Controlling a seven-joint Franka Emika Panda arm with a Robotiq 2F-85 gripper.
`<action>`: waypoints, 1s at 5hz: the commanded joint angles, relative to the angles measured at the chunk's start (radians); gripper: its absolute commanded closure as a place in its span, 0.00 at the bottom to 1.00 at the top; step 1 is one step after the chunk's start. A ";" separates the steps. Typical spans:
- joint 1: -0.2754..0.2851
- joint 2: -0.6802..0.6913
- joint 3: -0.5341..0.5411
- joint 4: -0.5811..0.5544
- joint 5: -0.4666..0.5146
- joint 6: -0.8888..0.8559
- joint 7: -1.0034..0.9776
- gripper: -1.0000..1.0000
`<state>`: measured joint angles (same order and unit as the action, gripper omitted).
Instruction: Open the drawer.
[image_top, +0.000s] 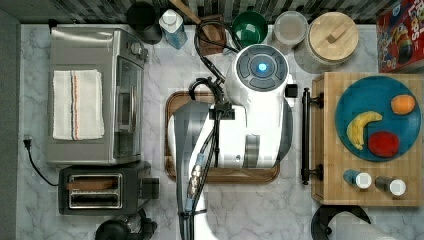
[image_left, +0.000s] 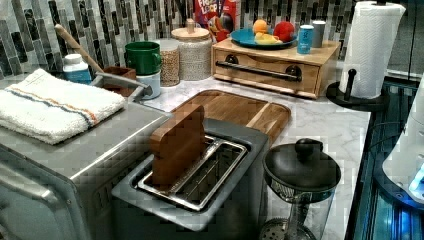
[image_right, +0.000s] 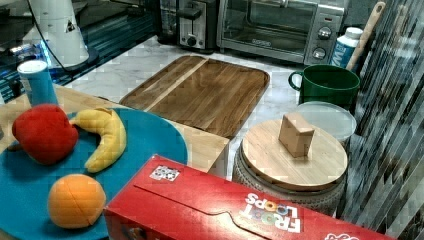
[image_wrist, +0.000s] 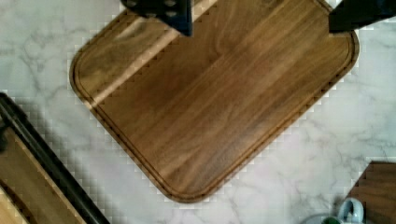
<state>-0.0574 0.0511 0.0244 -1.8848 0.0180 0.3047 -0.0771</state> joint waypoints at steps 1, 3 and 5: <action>-0.020 -0.001 -0.006 -0.081 -0.057 0.092 -0.223 0.00; -0.047 -0.002 -0.027 -0.162 -0.143 0.212 -0.446 0.00; -0.072 0.046 -0.080 -0.137 -0.182 0.251 -0.700 0.00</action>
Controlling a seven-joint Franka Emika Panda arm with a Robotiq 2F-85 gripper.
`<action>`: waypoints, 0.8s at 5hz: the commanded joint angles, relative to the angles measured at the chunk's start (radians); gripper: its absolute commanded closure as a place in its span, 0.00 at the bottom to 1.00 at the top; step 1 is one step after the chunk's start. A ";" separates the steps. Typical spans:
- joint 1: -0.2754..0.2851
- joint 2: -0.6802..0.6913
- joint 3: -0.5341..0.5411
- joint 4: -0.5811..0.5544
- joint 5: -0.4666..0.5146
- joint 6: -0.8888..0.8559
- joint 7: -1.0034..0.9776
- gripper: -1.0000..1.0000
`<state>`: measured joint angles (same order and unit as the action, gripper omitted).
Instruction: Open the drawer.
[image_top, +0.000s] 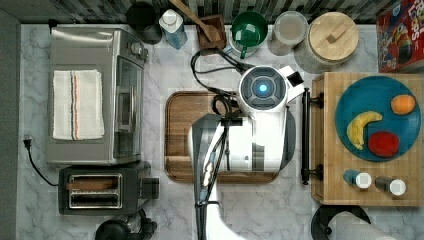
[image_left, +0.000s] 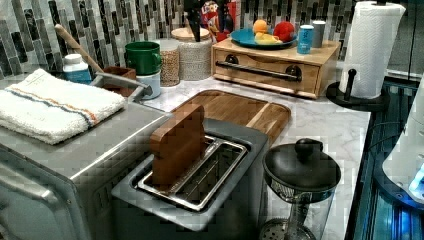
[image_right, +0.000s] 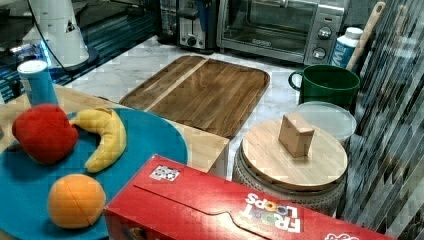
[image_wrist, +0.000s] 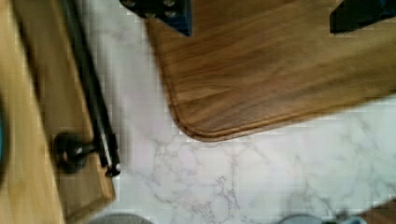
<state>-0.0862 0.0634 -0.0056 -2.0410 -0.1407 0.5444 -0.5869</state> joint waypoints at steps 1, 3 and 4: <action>-0.076 0.047 -0.042 0.000 -0.048 0.047 -0.226 0.00; -0.126 0.075 -0.037 -0.064 -0.035 0.167 -0.275 0.00; -0.152 0.080 -0.033 -0.106 -0.045 0.224 -0.292 0.00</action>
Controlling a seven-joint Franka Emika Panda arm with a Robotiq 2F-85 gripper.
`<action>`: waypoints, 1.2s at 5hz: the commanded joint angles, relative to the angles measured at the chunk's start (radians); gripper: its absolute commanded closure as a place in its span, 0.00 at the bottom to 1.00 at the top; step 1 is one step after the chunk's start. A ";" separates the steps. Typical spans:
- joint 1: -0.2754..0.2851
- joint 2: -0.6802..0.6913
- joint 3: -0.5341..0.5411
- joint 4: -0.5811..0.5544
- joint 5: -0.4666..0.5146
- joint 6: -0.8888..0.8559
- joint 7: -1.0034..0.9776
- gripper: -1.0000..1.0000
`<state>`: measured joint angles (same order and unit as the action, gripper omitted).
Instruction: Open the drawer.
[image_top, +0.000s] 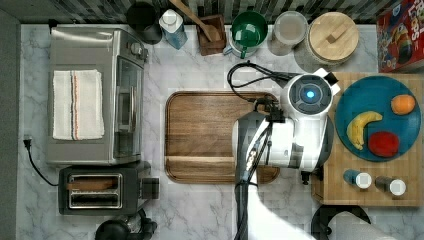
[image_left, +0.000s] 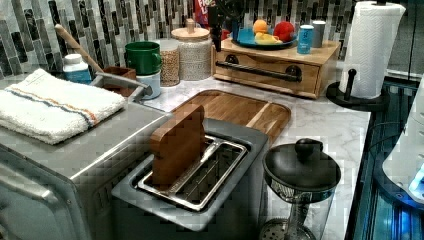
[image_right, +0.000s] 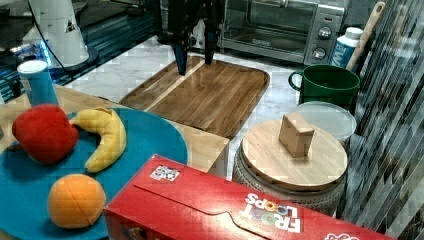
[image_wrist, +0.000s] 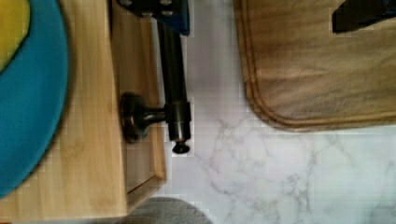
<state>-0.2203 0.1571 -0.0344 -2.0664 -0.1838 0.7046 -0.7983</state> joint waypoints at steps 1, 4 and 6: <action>-0.033 -0.011 -0.015 -0.098 -0.015 0.076 -0.107 0.00; -0.107 -0.013 -0.028 -0.188 -0.036 0.230 -0.184 0.00; -0.071 -0.014 -0.054 -0.240 0.009 0.289 -0.162 0.00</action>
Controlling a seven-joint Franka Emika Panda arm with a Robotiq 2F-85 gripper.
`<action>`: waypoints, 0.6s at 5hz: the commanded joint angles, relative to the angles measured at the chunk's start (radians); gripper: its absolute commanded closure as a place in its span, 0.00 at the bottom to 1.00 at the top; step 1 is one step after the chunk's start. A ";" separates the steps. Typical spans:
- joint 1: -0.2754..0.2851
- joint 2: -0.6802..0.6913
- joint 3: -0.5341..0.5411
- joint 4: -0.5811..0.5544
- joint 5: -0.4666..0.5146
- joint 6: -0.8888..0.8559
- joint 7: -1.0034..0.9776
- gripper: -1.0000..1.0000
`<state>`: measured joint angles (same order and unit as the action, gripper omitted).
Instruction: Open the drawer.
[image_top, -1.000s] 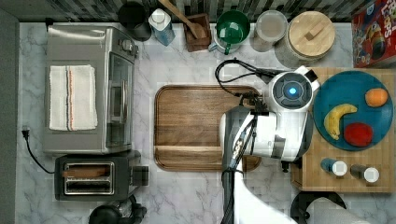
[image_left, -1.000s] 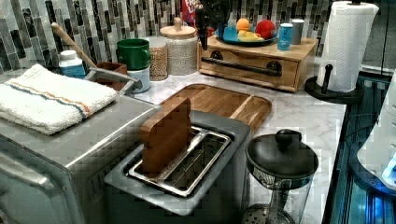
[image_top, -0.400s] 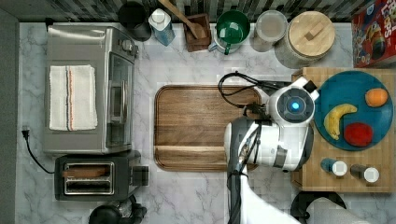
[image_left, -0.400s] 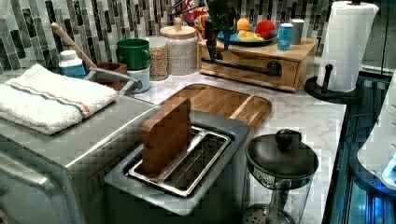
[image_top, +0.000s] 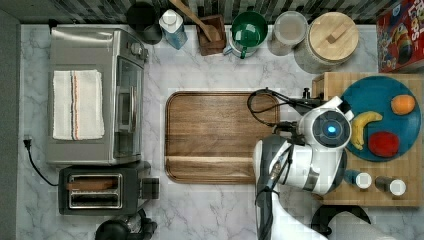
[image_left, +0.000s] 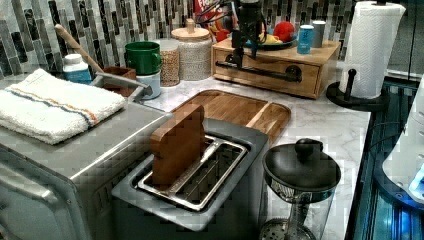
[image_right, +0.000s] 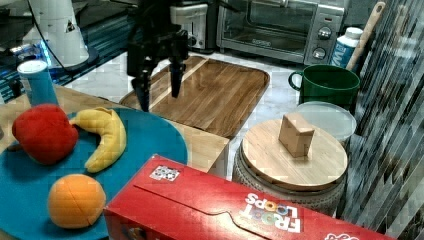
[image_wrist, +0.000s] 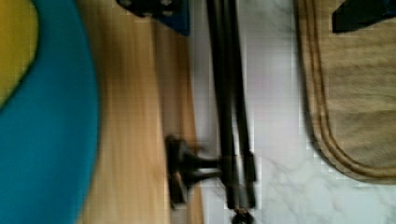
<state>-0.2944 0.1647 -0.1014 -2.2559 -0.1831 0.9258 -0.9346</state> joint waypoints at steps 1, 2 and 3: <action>0.009 -0.013 0.023 -0.061 0.013 0.091 0.005 0.00; 0.013 0.012 0.024 -0.062 0.012 0.141 0.017 0.00; 0.007 0.054 0.029 -0.041 0.013 0.175 0.005 0.00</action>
<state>-0.3064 0.1738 -0.0822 -2.3047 -0.1790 1.0410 -0.9341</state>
